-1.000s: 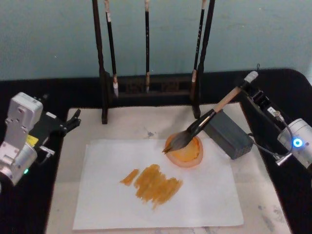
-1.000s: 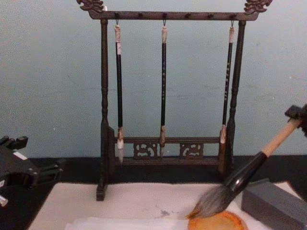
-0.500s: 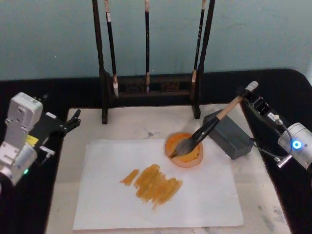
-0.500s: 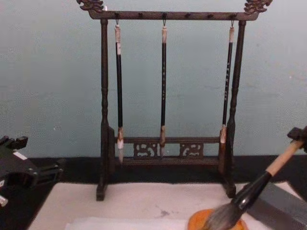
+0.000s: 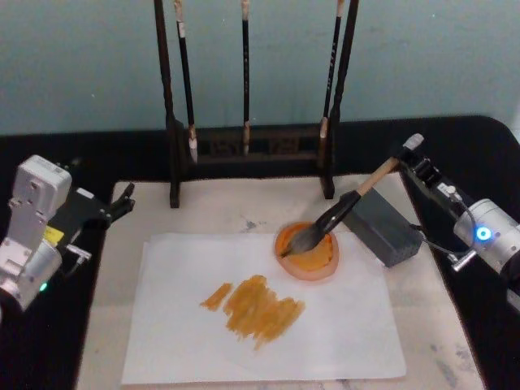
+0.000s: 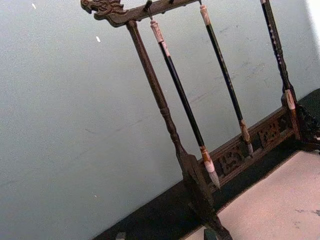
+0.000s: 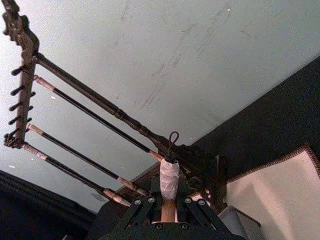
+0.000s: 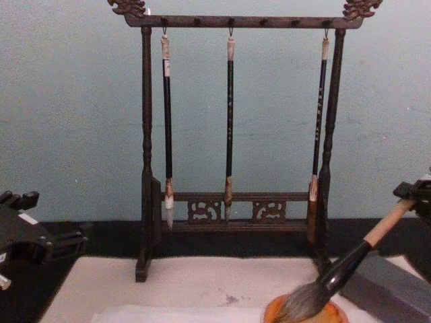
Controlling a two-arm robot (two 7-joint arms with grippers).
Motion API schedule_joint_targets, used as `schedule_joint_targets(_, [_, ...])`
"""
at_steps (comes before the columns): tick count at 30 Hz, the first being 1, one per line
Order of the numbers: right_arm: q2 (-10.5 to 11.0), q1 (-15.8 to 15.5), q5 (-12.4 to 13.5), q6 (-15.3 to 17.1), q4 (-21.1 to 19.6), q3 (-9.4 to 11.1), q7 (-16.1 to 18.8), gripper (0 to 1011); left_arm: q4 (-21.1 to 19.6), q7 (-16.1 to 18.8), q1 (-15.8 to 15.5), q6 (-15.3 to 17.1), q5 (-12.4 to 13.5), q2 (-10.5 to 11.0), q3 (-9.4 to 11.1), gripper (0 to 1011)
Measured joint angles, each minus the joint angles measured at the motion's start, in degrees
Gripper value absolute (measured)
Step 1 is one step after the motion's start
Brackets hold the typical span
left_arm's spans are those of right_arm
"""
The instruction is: Pick up the brush from the inkstone, write on the paper, then place the brush back to its original position.
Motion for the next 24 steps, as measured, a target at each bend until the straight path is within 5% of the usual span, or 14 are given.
schedule_joint_targets(24, [-0.79, 2.63, 3.56, -2.03, 4.93, -2.22, -1.54, 155, 0.00, 0.00, 0.00, 0.00, 0.00, 0.00, 0.00, 1010])
